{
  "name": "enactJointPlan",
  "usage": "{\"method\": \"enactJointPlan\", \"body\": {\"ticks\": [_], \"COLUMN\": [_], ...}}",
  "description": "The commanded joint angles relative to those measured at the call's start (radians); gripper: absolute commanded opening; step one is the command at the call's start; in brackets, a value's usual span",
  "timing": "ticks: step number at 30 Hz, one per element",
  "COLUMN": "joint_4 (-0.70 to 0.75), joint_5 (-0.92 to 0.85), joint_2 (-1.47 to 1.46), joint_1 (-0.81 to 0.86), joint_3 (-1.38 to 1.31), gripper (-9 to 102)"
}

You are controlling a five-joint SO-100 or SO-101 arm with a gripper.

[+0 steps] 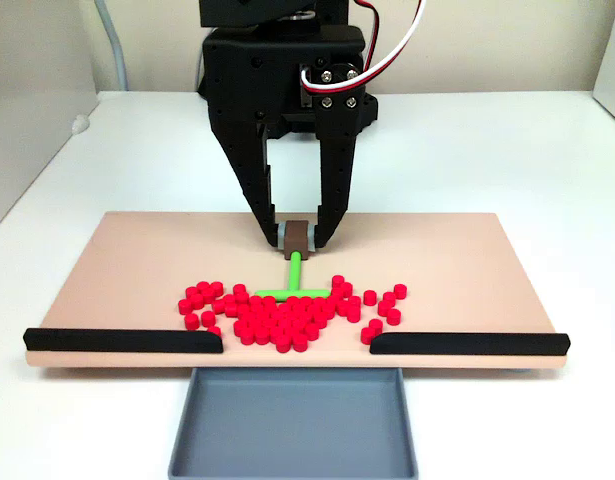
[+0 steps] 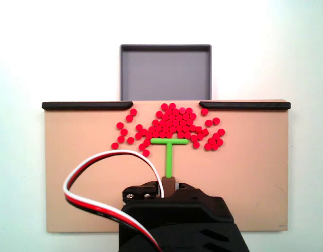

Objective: Gather the bottom side granules

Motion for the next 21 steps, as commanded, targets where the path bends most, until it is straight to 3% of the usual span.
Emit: {"method": "enactJointPlan", "body": {"ticks": [1,21], "joint_4": [0.017,0.233], "joint_5": [0.009,0.003], "joint_2": [0.058,0.241], "joint_1": [-0.015,-0.012], "joint_3": [-0.015,-0.035], "gripper": [2,2]}}
